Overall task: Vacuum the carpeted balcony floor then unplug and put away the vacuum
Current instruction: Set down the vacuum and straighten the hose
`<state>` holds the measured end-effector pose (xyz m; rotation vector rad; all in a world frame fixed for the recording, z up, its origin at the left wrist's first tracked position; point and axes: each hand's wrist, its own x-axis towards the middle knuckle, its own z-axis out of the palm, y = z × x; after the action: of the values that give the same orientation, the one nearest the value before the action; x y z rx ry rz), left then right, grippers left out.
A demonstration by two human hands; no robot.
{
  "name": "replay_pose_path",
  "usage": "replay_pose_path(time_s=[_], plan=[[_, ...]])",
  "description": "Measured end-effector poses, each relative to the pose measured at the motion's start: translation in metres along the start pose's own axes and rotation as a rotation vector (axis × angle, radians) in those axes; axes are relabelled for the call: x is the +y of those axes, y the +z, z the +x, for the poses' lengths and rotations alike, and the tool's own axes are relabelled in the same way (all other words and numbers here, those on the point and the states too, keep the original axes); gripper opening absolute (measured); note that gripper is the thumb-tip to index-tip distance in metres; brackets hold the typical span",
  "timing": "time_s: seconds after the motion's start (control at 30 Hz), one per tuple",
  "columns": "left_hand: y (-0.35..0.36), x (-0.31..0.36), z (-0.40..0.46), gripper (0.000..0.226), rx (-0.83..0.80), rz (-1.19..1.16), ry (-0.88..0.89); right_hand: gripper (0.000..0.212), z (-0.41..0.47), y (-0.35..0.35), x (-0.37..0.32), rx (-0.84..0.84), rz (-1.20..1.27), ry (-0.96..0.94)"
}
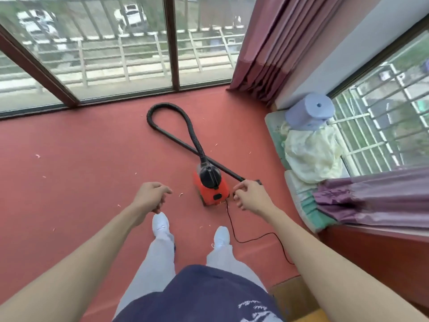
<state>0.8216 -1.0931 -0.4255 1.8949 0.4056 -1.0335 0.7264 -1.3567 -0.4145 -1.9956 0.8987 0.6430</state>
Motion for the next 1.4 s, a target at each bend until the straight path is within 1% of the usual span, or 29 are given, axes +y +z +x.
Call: replay_pose_path(time_s=[0.1, 0.27, 0.43, 0.53, 0.77, 0.87, 0.97, 1.0, 1.03, 1.07, 1.1, 1.13, 1.17, 1.2, 1.23, 1.27, 1.33, 1.4], plan=[[-0.012, 0.013, 0.022, 0.015, -0.064, 0.039, -0.002, 0.021, -0.005, 0.008, -0.010, 0.042, 0.058, 0.022], [-0.014, 0.035, 0.046, 0.016, -0.130, 0.153, -0.023, 0.023, -0.003, 0.027, -0.004, 0.095, 0.175, 0.172], [0.004, 0.050, 0.071, 0.017, -0.162, 0.294, -0.038, 0.023, 0.015, 0.044, 0.019, 0.053, 0.236, 0.255], [0.021, 0.054, 0.083, 0.017, -0.151, 0.398, -0.037, 0.030, 0.031, 0.047, 0.034, 0.000, 0.222, 0.294], [0.094, 0.052, 0.128, 0.019, -0.245, 0.765, 0.032, 0.039, 0.091, 0.052, 0.079, -0.065, 0.252, 0.376], [0.140, 0.043, 0.169, 0.022, -0.312, 0.916, 0.115, 0.041, 0.134, 0.067, 0.102, -0.051, 0.298, 0.404], [0.184, 0.030, 0.223, 0.021, -0.392, 1.002, 0.219, 0.034, 0.186, 0.088, 0.118, -0.051, 0.344, 0.442], [0.197, 0.025, 0.244, 0.020, -0.424, 1.037, 0.256, 0.028, 0.203, 0.098, 0.124, -0.037, 0.373, 0.455], [0.211, 0.021, 0.265, 0.020, -0.453, 1.081, 0.294, 0.015, 0.222, 0.109, 0.133, -0.016, 0.396, 0.478], [0.223, 0.018, 0.288, 0.020, -0.473, 1.134, 0.335, 0.010, 0.242, 0.122, 0.140, 0.005, 0.419, 0.486], [0.233, 0.015, 0.311, 0.020, -0.494, 1.189, 0.377, 0.021, 0.262, 0.137, 0.148, 0.018, 0.460, 0.508], [0.241, 0.010, 0.334, 0.022, -0.514, 1.238, 0.420, 0.024, 0.279, 0.152, 0.157, 0.027, 0.500, 0.537], [0.248, 0.004, 0.357, 0.023, -0.526, 1.276, 0.453, 0.019, 0.296, 0.165, 0.163, 0.034, 0.567, 0.553], [0.252, -0.004, 0.379, 0.025, -0.537, 1.307, 0.478, 0.008, 0.312, 0.180, 0.171, 0.041, 0.634, 0.563], [0.257, -0.015, 0.400, 0.028, -0.556, 1.340, 0.499, 0.012, 0.327, 0.196, 0.179, 0.044, 0.701, 0.586], [0.262, -0.025, 0.420, 0.033, -0.580, 1.388, 0.528, 0.023, 0.342, 0.211, 0.186, 0.055, 0.777, 0.608], [0.271, -0.045, 0.457, 0.041, -0.615, 1.508, 0.629, 0.037, 0.373, 0.238, 0.199, 0.107, 0.928, 0.646], [0.280, -0.062, 0.485, 0.047, -0.628, 1.553, 0.733, 0.046, 0.401, 0.261, 0.209, 0.173, 1.122, 0.726]])
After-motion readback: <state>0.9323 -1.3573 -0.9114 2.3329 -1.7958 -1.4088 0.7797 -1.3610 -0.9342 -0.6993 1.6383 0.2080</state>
